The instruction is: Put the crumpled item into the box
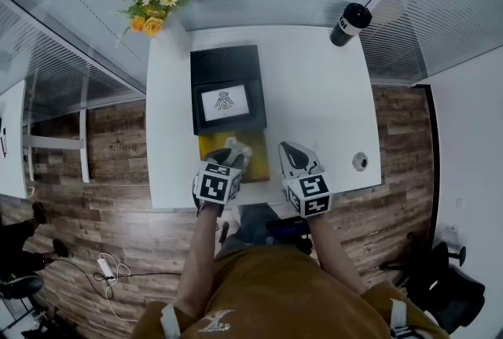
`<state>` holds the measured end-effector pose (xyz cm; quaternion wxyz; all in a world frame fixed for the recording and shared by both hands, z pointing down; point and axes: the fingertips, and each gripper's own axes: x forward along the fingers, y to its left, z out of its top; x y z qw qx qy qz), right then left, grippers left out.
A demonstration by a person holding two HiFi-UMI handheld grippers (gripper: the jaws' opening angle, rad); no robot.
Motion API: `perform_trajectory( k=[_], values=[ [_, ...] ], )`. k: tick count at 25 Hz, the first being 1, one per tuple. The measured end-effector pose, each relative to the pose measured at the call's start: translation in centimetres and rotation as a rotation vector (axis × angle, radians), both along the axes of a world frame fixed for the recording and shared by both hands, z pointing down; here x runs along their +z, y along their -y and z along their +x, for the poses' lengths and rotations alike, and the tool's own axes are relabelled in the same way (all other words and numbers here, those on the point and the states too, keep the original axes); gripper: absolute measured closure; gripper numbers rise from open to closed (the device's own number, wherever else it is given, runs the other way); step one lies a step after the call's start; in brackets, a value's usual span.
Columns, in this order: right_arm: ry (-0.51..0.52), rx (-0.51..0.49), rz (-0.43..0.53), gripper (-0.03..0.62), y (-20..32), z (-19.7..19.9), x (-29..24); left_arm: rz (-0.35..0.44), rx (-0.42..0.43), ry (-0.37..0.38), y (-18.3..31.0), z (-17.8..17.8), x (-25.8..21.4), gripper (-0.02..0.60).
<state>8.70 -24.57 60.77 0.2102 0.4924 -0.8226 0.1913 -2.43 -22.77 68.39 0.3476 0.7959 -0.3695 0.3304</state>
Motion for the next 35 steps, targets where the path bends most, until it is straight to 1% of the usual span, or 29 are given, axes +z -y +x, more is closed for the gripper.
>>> perform_trajectory(
  k=[5, 12, 19, 21, 23, 25, 28, 31, 35],
  values=[
    [-0.020, -0.017, 0.018, 0.582, -0.4, -0.3, -0.5, 0.028, -0.007, -0.014, -0.2, -0.2, -0.7, 0.428],
    [-0.035, -0.049, 0.058, 0.582, -1.3, -1.4, -2.1, 0.113, -0.012, -0.002, -0.2, -0.9, -2.6, 0.446],
    [-0.027, -0.057, 0.103, 0.582, -2.3, -2.3, -4.2, 0.225, -0.045, 0.008, -0.3, -2.1, -5.5, 0.509],
    [-0.015, -0.052, 0.117, 0.582, -2.4, -2.4, -4.9, 0.264, -0.083, -0.022, -0.1, -2.6, -6.9, 0.546],
    [-0.004, -0.044, 0.132, 0.582, -2.6, -2.4, -5.5, 0.287, -0.115, -0.055, 0.0, -3.0, -8.0, 0.555],
    [-0.004, -0.042, 0.147, 0.582, -2.8, -2.4, -6.1, 0.300, -0.137, -0.082, -0.1, -3.4, -8.9, 0.557],
    [-0.007, -0.043, 0.169, 0.582, -3.3, -2.6, -7.1, 0.326, -0.169, -0.147, -0.2, -3.7, -10.8, 0.557],
    [-0.017, -0.058, 0.192, 0.582, -3.9, -3.3, -7.8, 0.365, -0.177, -0.179, -0.3, -3.9, -12.8, 0.557],
    [-0.023, -0.074, 0.217, 0.582, -4.9, -4.2, -8.7, 0.412, -0.211, -0.229, -0.9, -4.6, -15.0, 0.557]
  ],
)
